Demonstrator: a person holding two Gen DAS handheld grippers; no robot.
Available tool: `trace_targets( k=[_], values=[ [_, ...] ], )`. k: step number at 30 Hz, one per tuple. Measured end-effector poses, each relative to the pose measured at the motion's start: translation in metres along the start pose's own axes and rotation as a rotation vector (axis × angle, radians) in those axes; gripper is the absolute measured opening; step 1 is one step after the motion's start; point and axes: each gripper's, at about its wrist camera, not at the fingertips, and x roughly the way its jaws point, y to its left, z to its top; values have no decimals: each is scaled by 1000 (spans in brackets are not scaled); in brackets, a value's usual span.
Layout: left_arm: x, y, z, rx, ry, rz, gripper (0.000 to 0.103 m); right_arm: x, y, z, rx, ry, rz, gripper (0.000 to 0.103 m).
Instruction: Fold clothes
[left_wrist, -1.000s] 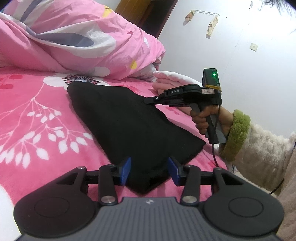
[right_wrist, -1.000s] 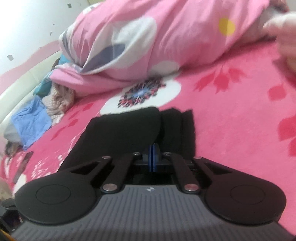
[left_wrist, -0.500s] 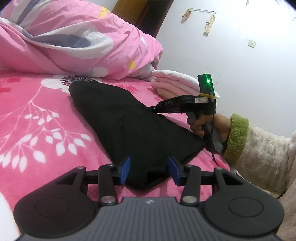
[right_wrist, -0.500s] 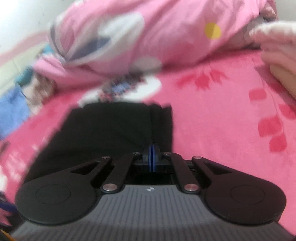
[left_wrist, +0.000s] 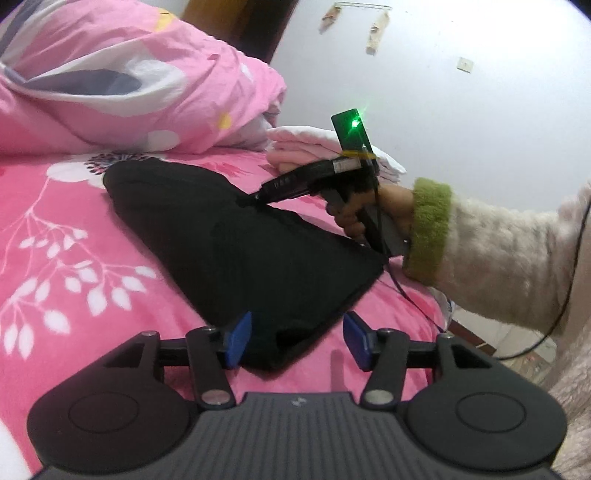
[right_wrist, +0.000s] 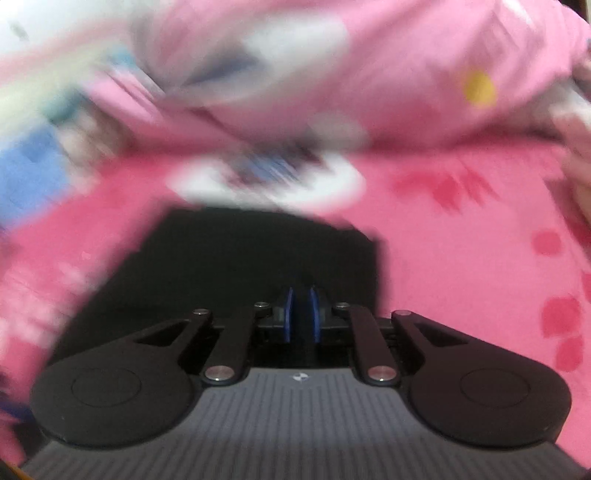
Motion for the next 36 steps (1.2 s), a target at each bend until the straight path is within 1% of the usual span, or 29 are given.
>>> trace_targets(
  k=[1, 2, 3, 4, 5, 7, 9, 11, 12, 13, 15, 16, 18, 19, 20, 23, 24, 26, 28, 29, 30, 32, 34, 36],
  values=[
    [-1, 0, -1, -1, -3, -5, 55, -1, -1, 4, 24, 12, -27, 7],
    [-2, 0, -3, -5, -9, -7, 55, -6, 0, 9, 52, 20, -56, 10],
    [-3, 0, -6, -10, -15, -8, 55, -12, 10, 16, 20, 18, -80, 13],
    [-3, 0, -5, -8, -15, -7, 55, -19, 24, 23, -34, 12, -103, 13],
    [-2, -1, -5, -6, -13, -6, 56, -24, 38, 30, -69, 7, -83, 13],
    [-1, -2, -5, 0, -12, -6, 58, -23, 64, 42, -104, 15, 7, 13],
    [1, -2, -6, 8, -13, -9, 59, -10, 94, 54, -149, 42, 120, 11],
    [3, -3, -7, 15, -13, -8, 59, 17, 113, 60, -192, 86, 168, 11],
    [4, -4, -7, 22, -14, -5, 59, 38, 115, 60, -215, 121, 137, 11],
    [6, -6, -7, 28, -15, -2, 60, 62, 115, 60, -237, 161, 86, 10],
    [6, -9, -9, 44, -15, 4, 61, 84, 102, 64, -201, 164, 69, 6],
    [6, -9, -9, 49, -15, 5, 61, 83, 101, 70, -181, 154, 43, 6],
    [5, -10, -10, 49, -12, 7, 61, 73, 104, 86, -146, 132, -25, 12],
    [5, -10, -9, 45, -11, 7, 61, 64, 109, 91, -152, 121, -12, 12],
    [5, -10, -9, 41, -9, 7, 61, 56, 114, 93, -149, 117, 26, 12],
    [6, -14, -10, 58, -8, 17, 63, 61, 134, 91, -157, 194, 176, 12],
    [7, -16, -11, 67, -9, 21, 64, 72, 140, 90, -163, 220, 187, 12],
    [9, -19, -11, 84, -12, 30, 65, 109, 145, 86, -169, 252, 106, 12],
    [10, -22, -12, 101, -14, 39, 66, 117, 139, 95, -115, 189, 46, 12],
    [10, -23, -12, 104, -14, 41, 66, 119, 135, 101, -84, 150, 19, 14],
    [10, -23, -11, 107, -14, 42, 66, 114, 132, 106, -65, 116, 15, 15],
    [10, -23, -10, 103, -10, 40, 66, 88, 128, 115, -62, 72, 49, 15],
    [9, -23, -10, 101, -8, 38, 66, 56, 128, 113, -98, 73, 67, 15],
    [8, -25, -10, 114, -8, 41, 66, 27, 128, 101, -143, 97, 93, 15]
  ],
)
